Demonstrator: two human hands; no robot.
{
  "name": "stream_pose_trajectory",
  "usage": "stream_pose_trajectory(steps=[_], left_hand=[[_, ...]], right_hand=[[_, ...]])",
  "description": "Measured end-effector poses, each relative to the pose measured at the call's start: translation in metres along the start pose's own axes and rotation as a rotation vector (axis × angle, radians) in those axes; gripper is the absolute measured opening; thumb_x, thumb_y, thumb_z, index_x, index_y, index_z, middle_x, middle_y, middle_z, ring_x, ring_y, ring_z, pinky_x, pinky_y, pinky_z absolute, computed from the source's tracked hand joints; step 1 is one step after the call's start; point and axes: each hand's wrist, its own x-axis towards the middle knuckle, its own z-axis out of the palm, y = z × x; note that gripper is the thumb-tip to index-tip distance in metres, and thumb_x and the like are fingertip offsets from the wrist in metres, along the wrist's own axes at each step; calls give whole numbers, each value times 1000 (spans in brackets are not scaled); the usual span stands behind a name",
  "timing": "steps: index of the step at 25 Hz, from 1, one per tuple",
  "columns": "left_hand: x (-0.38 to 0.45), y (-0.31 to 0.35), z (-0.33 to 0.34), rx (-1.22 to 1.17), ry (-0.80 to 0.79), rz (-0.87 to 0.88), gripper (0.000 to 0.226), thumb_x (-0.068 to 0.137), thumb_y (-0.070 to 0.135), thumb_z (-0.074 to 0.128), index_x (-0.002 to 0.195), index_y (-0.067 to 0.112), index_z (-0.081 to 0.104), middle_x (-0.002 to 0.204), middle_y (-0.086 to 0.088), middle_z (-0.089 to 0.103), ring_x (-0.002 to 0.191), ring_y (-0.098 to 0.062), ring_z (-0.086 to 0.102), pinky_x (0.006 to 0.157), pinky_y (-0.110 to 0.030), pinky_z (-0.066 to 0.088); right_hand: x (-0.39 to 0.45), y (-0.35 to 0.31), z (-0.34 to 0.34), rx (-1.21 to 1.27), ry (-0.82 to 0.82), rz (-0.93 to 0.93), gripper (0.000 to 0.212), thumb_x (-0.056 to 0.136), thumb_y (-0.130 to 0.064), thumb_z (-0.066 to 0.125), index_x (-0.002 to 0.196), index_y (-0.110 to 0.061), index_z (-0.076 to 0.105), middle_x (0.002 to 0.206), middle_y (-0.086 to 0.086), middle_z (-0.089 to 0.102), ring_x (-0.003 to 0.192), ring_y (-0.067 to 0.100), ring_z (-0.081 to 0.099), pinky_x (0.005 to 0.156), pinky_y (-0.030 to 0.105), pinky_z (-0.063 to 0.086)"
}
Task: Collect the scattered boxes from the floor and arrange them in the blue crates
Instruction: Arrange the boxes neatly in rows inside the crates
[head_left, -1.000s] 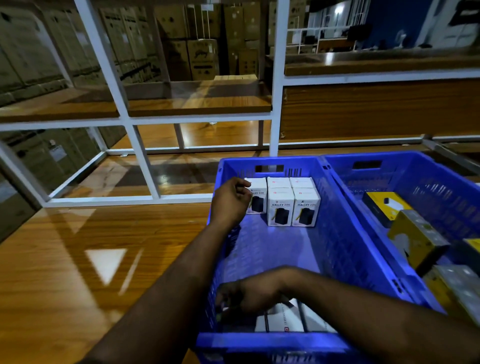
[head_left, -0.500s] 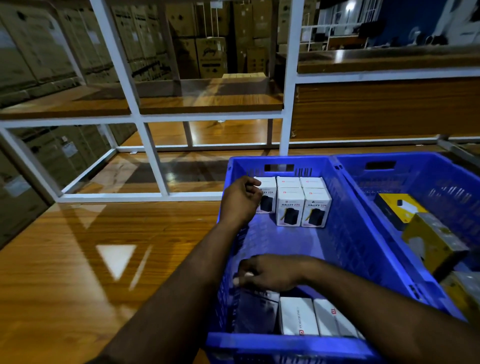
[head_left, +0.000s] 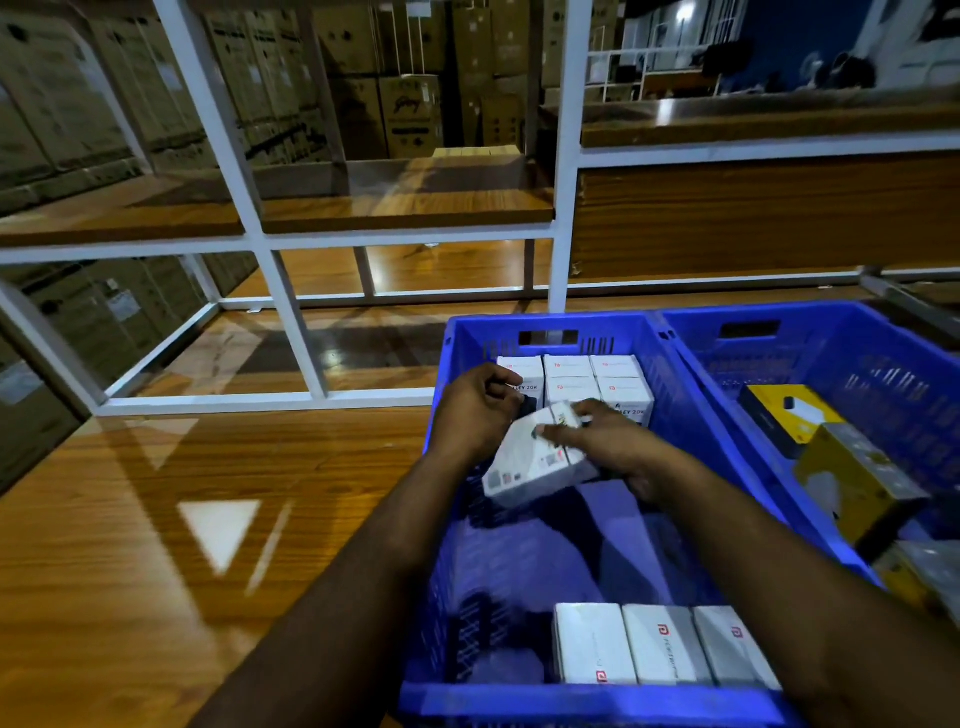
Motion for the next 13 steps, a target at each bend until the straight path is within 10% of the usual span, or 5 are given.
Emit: stream_pose_trajectory(steps=[7, 13], left_hand=[[-9, 2, 7, 201, -342, 209, 91, 59, 62, 83, 137, 31, 48, 137, 10, 52, 124, -6, 51, 105, -24, 43], [-13, 23, -2, -443, -387, -158, 67, 82, 71, 56, 125, 20, 63, 121, -5, 71, 110, -25, 67, 93, -39, 56]], right_hand=[[1, -12, -19, 353, 160, 47, 41, 84, -48, 70, 116, -22, 64, 111, 5, 73, 97, 25, 69, 77, 36, 58], [-11, -33, -25, 657, 105, -97, 27, 99, -45, 49, 93, -25, 67, 88, -3, 71, 84, 10, 64, 78, 33, 50]])
